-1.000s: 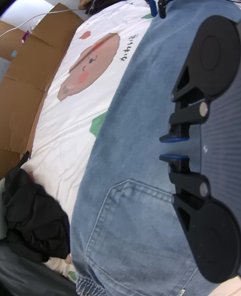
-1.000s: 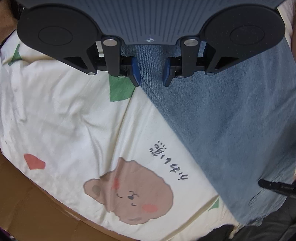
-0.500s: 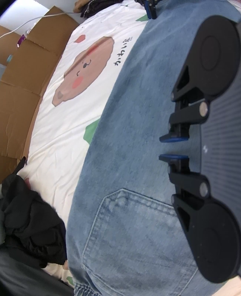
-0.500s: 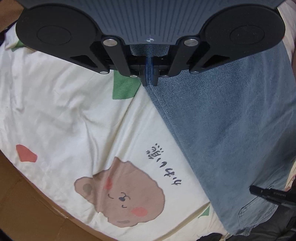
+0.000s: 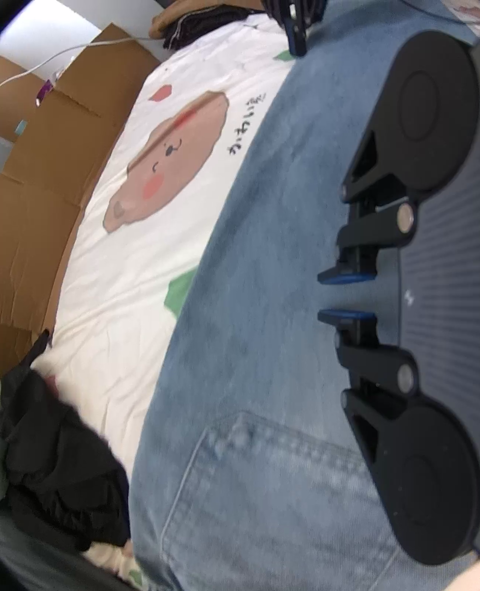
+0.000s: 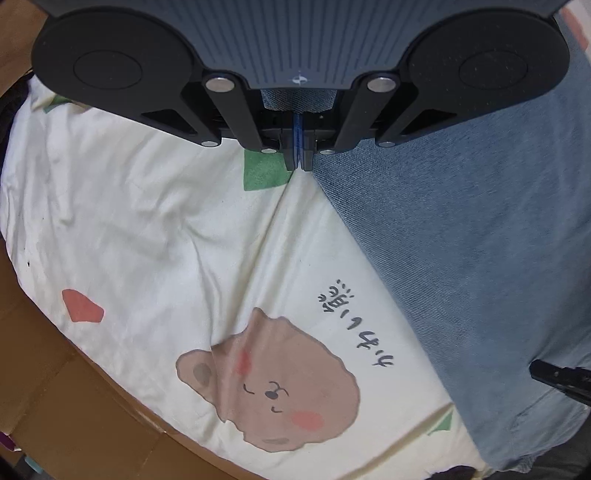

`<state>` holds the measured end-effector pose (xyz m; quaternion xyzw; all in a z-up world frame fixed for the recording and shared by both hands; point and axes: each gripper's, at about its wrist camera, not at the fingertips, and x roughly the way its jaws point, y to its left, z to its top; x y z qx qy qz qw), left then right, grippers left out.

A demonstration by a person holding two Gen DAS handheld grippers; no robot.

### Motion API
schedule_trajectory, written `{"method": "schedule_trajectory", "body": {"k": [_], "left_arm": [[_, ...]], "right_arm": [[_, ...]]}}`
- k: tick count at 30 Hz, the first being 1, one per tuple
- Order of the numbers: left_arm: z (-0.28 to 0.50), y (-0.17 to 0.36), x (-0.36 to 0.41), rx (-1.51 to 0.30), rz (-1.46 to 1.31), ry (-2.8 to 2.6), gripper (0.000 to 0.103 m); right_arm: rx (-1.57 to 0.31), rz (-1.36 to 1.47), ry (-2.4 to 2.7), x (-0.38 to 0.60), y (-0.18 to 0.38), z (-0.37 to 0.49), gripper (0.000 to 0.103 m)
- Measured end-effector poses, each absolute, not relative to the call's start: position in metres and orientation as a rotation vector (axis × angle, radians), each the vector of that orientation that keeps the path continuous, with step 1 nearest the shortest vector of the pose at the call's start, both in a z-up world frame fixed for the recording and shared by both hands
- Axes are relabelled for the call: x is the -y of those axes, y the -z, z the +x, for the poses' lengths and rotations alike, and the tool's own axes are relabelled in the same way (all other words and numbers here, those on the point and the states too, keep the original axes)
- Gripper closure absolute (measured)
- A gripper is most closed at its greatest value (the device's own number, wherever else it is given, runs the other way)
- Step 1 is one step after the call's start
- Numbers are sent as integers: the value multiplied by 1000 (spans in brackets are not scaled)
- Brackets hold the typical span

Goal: Fold clothes

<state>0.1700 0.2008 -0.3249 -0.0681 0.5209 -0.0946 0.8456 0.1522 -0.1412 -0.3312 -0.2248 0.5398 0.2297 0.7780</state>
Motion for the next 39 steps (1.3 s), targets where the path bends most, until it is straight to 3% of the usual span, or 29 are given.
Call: {"method": "schedule_trajectory", "body": {"k": [12,13,14,16,28,31,33,39], "left_arm": [[180,333,-131,-1102,-154,379,89],[180,334,-126,-1105,-152,391,89],[179,334,-122,-1106,-146,402,89],[179,335,-113,-1110,-134,424,88],[176,340,-101,-1120,-131,451,86],[175,339,-103,-1121,-132,452,86],[175,339,-103,-1122,-134,449,86],[174,339,-102,-1121,-139,445,86]], "right_arm": [[-1191,-449,-410,190,305,139,97],[-1205,-465,-415,193,307,136,93],[-1211,-479,-425,195,308,133,78],[-1217,-504,-445,198,310,126,72],[-1230,-611,-544,191,334,127,73],[-1236,-638,-566,187,336,128,84],[-1225,-690,-576,183,335,126,102],[-1202,-764,-560,175,333,122,103]]}}
